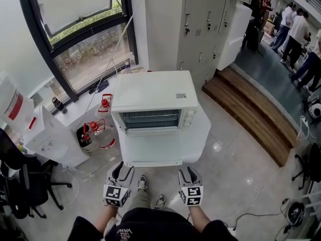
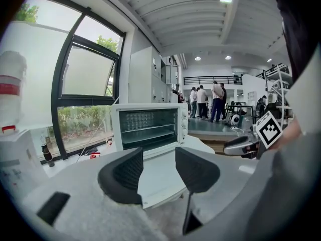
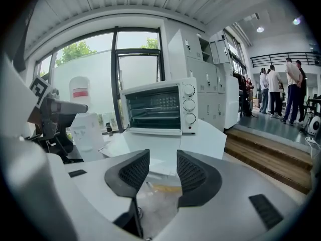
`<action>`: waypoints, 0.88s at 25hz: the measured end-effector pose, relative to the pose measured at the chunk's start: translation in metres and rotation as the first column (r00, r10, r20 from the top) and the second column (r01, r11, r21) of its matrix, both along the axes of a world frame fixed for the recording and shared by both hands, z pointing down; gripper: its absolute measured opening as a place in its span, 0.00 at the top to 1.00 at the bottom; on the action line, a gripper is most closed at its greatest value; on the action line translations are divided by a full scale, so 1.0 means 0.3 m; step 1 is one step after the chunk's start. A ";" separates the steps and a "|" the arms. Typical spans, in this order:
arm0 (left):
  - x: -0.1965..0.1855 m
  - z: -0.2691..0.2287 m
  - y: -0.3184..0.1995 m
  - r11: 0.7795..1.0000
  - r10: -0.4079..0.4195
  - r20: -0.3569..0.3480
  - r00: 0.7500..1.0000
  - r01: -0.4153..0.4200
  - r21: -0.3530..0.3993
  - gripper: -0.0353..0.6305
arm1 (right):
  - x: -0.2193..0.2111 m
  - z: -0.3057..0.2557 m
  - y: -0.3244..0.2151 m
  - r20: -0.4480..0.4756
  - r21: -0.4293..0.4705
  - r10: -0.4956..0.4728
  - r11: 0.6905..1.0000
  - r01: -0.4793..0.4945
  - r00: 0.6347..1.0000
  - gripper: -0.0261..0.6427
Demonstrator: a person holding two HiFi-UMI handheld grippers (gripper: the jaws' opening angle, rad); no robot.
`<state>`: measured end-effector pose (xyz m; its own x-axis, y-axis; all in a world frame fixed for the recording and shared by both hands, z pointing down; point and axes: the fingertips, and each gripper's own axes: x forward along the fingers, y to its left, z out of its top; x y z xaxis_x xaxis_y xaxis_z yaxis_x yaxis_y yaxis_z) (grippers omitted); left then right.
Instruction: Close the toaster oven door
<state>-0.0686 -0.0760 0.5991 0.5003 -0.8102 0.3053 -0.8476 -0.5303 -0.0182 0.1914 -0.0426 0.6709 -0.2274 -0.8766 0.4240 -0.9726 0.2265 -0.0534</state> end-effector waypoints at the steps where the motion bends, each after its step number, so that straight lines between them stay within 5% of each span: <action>1: -0.005 0.009 -0.004 1.000 -0.009 -0.001 1.000 0.009 -0.008 0.65 | 0.003 0.023 -0.002 0.001 -0.014 0.006 1.000 -0.006 1.000 0.72; 12: -0.026 0.067 -0.003 0.997 -0.036 0.011 0.999 0.037 -0.070 0.65 | 0.013 0.318 -0.065 -0.028 -0.196 0.025 0.980 -0.030 0.999 0.72; 22: -0.095 0.090 0.004 0.987 -0.098 0.019 0.995 0.099 -0.125 0.65 | -0.003 0.410 -0.133 0.009 -0.247 0.055 0.968 -0.051 0.998 0.72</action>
<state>-0.0971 -0.0747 0.6261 0.4157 -0.8100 0.4137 -0.8959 -0.4431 0.0328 0.1906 -0.0825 0.7939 -0.1919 -0.7564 0.6253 -0.9814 0.1526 -0.1166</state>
